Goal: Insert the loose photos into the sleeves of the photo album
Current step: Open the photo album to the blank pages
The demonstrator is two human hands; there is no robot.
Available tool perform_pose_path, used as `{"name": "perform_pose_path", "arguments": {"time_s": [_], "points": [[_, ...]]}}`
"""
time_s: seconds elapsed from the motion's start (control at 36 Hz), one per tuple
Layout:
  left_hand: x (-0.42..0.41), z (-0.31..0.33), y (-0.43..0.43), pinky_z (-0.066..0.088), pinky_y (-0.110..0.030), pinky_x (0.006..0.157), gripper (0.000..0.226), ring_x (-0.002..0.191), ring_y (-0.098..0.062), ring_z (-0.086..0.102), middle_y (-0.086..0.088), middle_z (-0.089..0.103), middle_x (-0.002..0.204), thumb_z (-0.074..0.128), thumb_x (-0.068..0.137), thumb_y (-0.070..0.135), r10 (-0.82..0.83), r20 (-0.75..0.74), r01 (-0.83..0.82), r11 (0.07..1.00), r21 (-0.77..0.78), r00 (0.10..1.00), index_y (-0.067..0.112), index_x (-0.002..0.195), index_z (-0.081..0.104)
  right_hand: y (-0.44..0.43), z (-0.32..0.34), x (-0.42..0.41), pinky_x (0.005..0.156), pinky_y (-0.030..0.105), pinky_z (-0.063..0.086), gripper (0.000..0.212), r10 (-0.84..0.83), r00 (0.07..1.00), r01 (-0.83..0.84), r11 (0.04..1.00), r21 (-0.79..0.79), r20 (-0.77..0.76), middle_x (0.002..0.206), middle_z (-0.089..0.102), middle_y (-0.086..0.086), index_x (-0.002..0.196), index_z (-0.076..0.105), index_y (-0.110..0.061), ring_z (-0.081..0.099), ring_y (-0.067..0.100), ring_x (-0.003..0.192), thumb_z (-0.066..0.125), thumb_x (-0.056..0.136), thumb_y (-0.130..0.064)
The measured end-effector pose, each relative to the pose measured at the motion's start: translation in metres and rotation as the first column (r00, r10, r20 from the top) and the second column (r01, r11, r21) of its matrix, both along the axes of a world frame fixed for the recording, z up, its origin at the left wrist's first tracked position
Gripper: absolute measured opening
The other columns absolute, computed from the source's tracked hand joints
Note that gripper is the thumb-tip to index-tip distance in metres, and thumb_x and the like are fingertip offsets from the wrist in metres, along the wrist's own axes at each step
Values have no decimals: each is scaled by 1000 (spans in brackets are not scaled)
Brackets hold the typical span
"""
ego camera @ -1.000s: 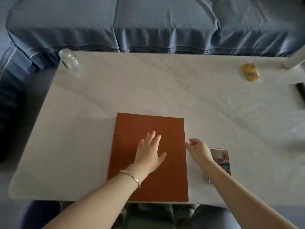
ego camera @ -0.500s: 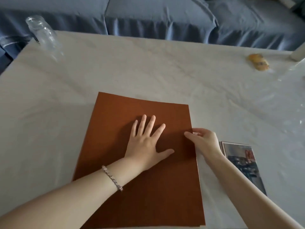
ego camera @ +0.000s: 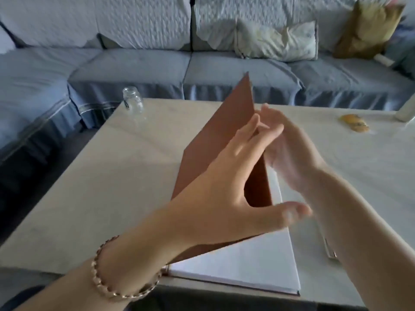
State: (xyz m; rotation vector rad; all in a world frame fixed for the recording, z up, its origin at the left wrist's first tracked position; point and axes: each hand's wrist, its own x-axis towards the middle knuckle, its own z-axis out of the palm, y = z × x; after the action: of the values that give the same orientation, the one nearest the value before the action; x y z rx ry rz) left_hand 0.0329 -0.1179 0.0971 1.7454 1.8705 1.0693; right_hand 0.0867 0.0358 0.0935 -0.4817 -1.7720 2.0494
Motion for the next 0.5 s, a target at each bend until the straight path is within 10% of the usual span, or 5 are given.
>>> {"name": "perform_pose_path", "arguments": {"time_s": [0.08,0.14,0.25,0.39,0.5], "points": [[-34,17,-3,26,-14,106,73,133,11,25,24,11,154,55,79,45,131,112,-126,991,-50,985,47,142,19,-26,8,-29,87,27,52,35,38,999,-39,992,116,5,110,66,3,120,58,-11,62,13,103,39,99,-32],[-67,27,-26,38,-7,77,58,93,7,51,11,33,150,52,88,29,255,145,-240,964,-111,956,31,143,31,-45,16,-50,102,31,44,42,38,999,-33,988,151,-28,131,54,12,138,42,-5,49,22,125,40,100,-22],[-83,60,-79,47,-31,89,73,107,-13,58,12,55,128,60,59,24,434,29,-416,879,-232,900,57,121,41,-78,7,-88,92,11,40,40,156,987,-157,932,326,31,136,50,5,138,42,-10,48,10,121,44,97,-10],[-117,73,-133,44,-38,96,56,108,-16,57,11,55,123,57,89,15,558,-367,-666,664,-340,744,34,136,35,-110,-28,-134,94,17,37,32,167,975,-220,808,546,147,119,57,-3,120,57,-16,52,7,110,60,89,-13],[-140,41,-142,43,-33,81,42,109,-27,56,-8,53,122,57,91,31,535,-724,-892,364,-267,435,13,122,35,-126,-54,-153,90,9,27,45,167,939,-325,712,622,299,132,47,-13,134,46,-26,43,4,126,57,91,-23]]}}
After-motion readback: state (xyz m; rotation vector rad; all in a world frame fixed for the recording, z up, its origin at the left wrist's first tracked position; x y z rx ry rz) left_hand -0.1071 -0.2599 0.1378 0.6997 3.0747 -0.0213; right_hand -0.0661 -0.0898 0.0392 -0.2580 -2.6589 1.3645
